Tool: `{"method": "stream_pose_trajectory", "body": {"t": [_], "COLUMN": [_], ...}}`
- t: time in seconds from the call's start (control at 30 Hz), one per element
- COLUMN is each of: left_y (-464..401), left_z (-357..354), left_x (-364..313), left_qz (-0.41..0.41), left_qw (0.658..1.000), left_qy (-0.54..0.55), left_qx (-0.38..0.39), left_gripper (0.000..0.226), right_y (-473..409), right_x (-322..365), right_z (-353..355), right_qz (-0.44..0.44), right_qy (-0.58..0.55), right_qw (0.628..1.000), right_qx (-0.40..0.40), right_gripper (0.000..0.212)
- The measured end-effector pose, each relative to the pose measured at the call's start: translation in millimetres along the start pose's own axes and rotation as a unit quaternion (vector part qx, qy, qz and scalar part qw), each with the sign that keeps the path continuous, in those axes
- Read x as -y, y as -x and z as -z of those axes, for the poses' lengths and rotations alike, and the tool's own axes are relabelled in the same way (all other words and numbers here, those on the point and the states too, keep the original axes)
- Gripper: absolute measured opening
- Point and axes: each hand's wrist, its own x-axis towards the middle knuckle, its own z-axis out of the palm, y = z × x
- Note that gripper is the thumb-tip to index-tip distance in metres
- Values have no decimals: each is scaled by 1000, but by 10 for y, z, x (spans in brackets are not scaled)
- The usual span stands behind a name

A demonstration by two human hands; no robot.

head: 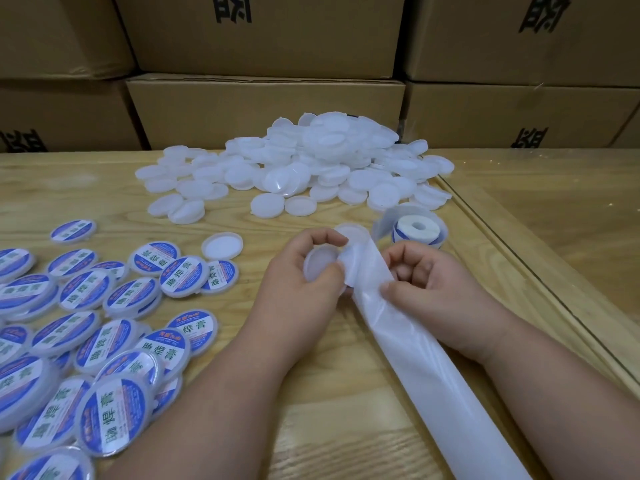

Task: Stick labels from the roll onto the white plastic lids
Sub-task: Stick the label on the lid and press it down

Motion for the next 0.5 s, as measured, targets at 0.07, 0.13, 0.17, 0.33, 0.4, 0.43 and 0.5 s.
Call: {"method": "stream_pose_trajectory", "body": {"t": [0.07,0.13,0.17,0.33,0.4,0.43,0.5], "left_y": [-20,-46,-59,-60,-50,-46,-44], "left_z": [19,39,49,51,37,31,30], "left_x": [-19,-29,-30,-41,-41,-42,-43], "left_qz": [25,50,60,80,78,77,77], "left_qw": [998,990,986,984,987,988,989], "left_qy": [54,107,127,140,129,126,120], "left_qx": [-39,-79,-95,-81,-49,-37,-25], "left_gripper": [30,31,32,29,28,28,28], "right_y": [-12,-24,-24,-33,-46,-51,-52], "right_x": [-13,-45,-66,-103,-91,-88,-93], "right_z": [33,58,59,-44,-68,-68,-63], "right_qz": [-17,-24,-22,113,173,195,219], "right_qy": [-38,-51,-47,30,87,120,171], "right_qw": [999,998,999,987,971,962,949], "right_qx": [-1,-1,-2,-113,-143,-150,-150], "right_gripper": [22,29,32,29,31,33,35]}}
